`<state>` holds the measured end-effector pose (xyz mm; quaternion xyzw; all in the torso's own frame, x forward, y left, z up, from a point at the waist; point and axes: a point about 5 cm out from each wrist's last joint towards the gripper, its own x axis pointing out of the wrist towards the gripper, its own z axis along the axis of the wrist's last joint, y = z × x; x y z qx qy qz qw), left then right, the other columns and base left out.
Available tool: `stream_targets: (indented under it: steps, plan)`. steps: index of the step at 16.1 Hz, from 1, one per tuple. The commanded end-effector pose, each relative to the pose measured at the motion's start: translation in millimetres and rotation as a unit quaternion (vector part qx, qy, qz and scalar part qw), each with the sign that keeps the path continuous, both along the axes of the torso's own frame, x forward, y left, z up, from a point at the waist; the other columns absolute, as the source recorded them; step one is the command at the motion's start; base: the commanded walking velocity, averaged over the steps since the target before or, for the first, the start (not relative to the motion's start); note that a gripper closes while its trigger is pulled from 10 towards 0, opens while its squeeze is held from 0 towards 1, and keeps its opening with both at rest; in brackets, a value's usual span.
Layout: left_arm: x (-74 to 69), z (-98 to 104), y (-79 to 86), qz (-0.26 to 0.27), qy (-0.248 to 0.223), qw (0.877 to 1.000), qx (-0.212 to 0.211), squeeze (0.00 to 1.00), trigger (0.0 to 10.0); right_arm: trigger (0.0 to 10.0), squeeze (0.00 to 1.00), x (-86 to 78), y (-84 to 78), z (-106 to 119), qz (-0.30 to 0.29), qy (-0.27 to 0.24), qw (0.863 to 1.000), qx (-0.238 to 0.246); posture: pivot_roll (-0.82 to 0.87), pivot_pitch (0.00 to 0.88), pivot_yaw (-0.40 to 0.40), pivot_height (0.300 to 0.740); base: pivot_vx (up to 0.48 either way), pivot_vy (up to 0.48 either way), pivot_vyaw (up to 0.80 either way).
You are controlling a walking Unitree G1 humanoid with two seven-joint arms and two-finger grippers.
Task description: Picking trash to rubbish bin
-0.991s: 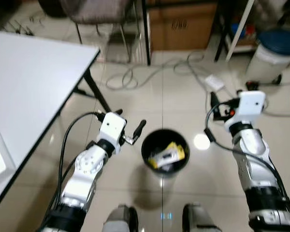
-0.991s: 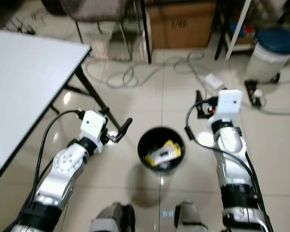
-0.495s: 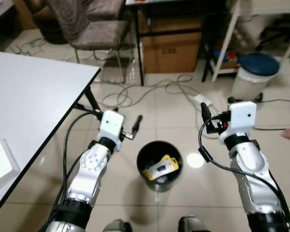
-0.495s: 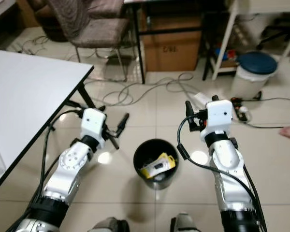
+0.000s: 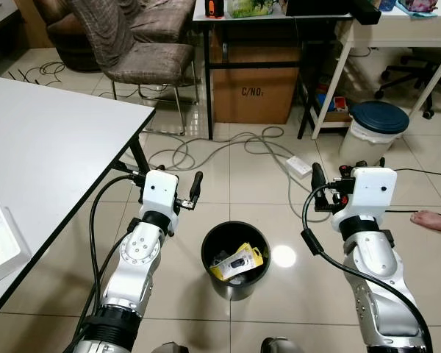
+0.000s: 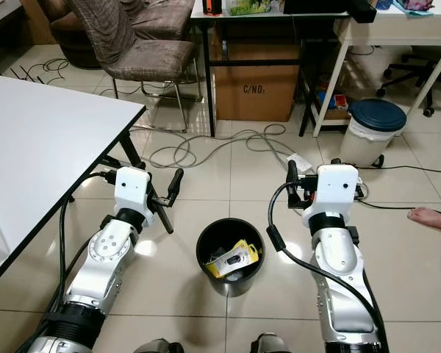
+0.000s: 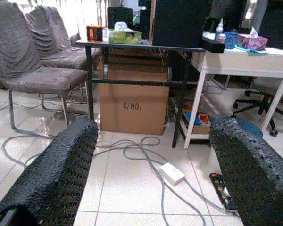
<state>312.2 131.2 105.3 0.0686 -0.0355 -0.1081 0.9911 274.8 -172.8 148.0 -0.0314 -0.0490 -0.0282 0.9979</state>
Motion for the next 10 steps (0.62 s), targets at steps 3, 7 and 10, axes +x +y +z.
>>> stream_targets:
  steps: [3, 7, 10]
  plan:
    - [4.4, 2.6, 3.0, 0.013, -0.005, 1.0, 0.0, 0.0, 10.0, 10.0, 0.0, -1.2, 1.6, 5.0, -0.001, -0.002, 1.0, -0.005, -0.13, 0.085, 0.048, 0.74, 0.0, 0.0, 0.0]
    - [7.5, 5.9, 4.4, 0.016, -0.011, 1.0, 0.0, 0.0, 10.0, 10.0, 0.0, 2.3, 6.6, 8.9, 0.003, -0.01, 1.0, -0.005, -0.12, 0.08, 0.052, 0.74, 0.0, 0.0, 0.8]
    - [8.0, 5.8, 5.5, 0.02, -0.008, 1.0, -0.007, 0.0, 10.0, 10.0, 0.0, 3.6, 9.0, 8.9, 0.006, -0.008, 1.0, -0.002, -0.12, 0.083, 0.05, 0.74, 0.0, 0.0, 0.8]
